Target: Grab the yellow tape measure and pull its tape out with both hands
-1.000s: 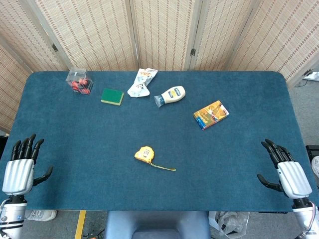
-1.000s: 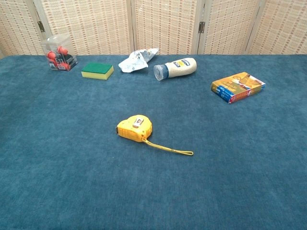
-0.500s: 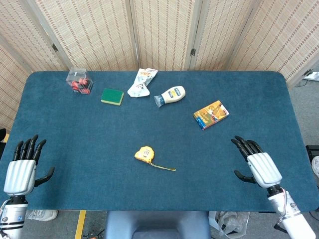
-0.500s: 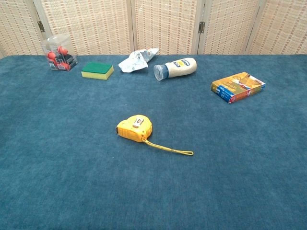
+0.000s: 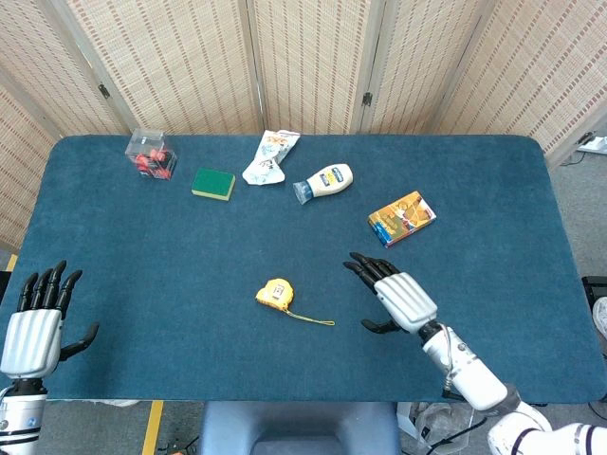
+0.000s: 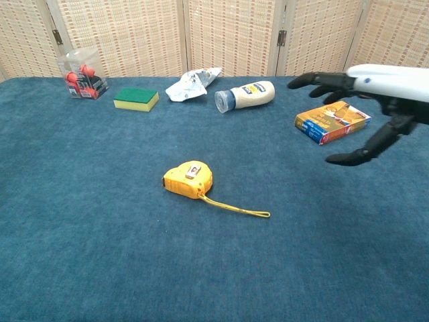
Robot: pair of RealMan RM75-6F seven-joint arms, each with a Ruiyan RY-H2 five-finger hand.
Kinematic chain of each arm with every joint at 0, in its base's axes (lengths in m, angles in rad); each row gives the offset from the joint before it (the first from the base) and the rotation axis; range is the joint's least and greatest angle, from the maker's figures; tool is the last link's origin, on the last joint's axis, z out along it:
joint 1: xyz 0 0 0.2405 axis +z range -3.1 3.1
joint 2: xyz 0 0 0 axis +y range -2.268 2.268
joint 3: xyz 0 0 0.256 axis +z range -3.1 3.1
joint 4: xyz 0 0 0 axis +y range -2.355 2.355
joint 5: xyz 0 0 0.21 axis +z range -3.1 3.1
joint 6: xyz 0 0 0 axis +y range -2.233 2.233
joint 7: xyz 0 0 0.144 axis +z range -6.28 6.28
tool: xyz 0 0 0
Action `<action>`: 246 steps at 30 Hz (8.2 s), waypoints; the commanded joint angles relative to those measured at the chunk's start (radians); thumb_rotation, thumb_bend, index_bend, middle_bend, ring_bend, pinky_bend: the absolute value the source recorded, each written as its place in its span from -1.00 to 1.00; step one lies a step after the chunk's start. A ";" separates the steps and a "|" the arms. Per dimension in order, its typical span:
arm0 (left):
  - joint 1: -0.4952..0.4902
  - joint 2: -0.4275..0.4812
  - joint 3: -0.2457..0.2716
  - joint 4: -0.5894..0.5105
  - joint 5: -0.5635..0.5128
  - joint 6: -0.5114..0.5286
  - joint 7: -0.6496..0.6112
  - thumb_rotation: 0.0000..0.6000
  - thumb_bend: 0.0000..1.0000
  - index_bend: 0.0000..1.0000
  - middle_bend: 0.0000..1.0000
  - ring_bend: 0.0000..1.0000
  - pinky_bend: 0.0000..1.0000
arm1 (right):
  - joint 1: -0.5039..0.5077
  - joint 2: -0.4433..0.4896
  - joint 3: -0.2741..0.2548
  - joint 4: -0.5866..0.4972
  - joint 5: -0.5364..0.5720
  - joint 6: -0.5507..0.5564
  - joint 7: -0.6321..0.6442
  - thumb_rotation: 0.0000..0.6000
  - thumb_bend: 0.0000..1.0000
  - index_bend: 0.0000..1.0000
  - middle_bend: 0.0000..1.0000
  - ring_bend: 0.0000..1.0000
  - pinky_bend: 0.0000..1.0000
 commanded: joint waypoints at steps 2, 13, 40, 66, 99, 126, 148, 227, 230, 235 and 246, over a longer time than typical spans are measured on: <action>0.004 0.003 0.002 0.003 0.001 0.001 -0.006 0.67 -0.32 -0.74 -0.97 -1.00 -1.00 | 0.093 -0.094 0.040 0.039 0.109 -0.065 -0.081 1.00 -0.55 -1.00 -1.00 -0.86 -0.80; 0.015 0.008 0.006 0.024 -0.004 0.001 -0.035 0.67 -0.31 -0.74 -0.97 -1.00 -1.00 | 0.285 -0.322 0.068 0.201 0.349 -0.067 -0.295 1.00 -0.56 -1.00 -1.00 -0.90 -0.81; 0.023 0.019 0.005 0.054 -0.017 -0.017 -0.072 0.67 -0.31 -0.74 -0.97 -1.00 -1.00 | 0.512 -0.660 0.103 0.635 0.558 -0.085 -0.396 1.00 -0.56 -1.00 -1.00 -0.94 -0.83; 0.024 0.013 0.004 0.060 -0.015 -0.018 -0.075 0.67 -0.32 -0.74 -0.97 -1.00 -1.00 | 0.545 -0.599 0.066 0.604 0.688 -0.096 -0.488 1.00 -0.57 -0.73 -0.71 -0.72 -0.82; 0.027 0.009 0.001 0.071 -0.023 -0.022 -0.081 0.67 -0.32 -0.74 -0.97 -1.00 -1.00 | 0.574 -0.656 0.059 0.673 0.638 -0.062 -0.470 1.00 -0.57 -0.06 -0.26 -0.36 -0.78; -0.224 0.011 -0.111 -0.018 -0.025 -0.298 -0.233 0.65 -0.24 -0.86 -0.94 -0.96 -1.00 | 0.459 -0.353 0.127 0.338 0.678 0.051 -0.422 1.00 -0.57 0.33 0.04 -0.11 -0.73; -0.471 -0.320 -0.218 -0.002 -0.383 -0.401 -0.025 0.66 -0.25 -1.00 -1.00 -1.00 -1.00 | 0.562 -0.384 0.217 0.379 0.853 -0.001 -0.357 1.00 -0.57 0.34 0.04 -0.09 -0.71; -0.654 -0.539 -0.287 0.143 -0.672 -0.316 0.128 0.68 -0.23 -1.00 -1.00 -1.00 -1.00 | 0.607 -0.433 0.173 0.486 0.814 -0.069 -0.228 1.00 -0.57 0.35 0.04 -0.08 -0.71; -0.653 -0.537 -0.288 0.144 -0.675 -0.315 0.127 0.69 -0.21 -1.00 -1.00 -1.00 -1.00 | 0.607 -0.431 0.171 0.481 0.811 -0.069 -0.227 1.00 -0.57 0.35 0.04 -0.08 -0.71; -0.652 -0.531 -0.289 0.144 -0.676 -0.313 0.124 0.69 -0.13 -1.00 -1.00 -1.00 -1.00 | 0.607 -0.429 0.168 0.480 0.809 -0.067 -0.228 1.00 -0.57 0.35 0.04 -0.07 -0.71; -0.647 -0.512 -0.287 0.146 -0.681 -0.313 0.122 0.68 0.00 -1.00 -1.00 -1.00 -1.00 | 0.605 -0.421 0.165 0.476 0.806 -0.069 -0.222 1.00 -0.57 0.35 0.04 -0.07 -0.71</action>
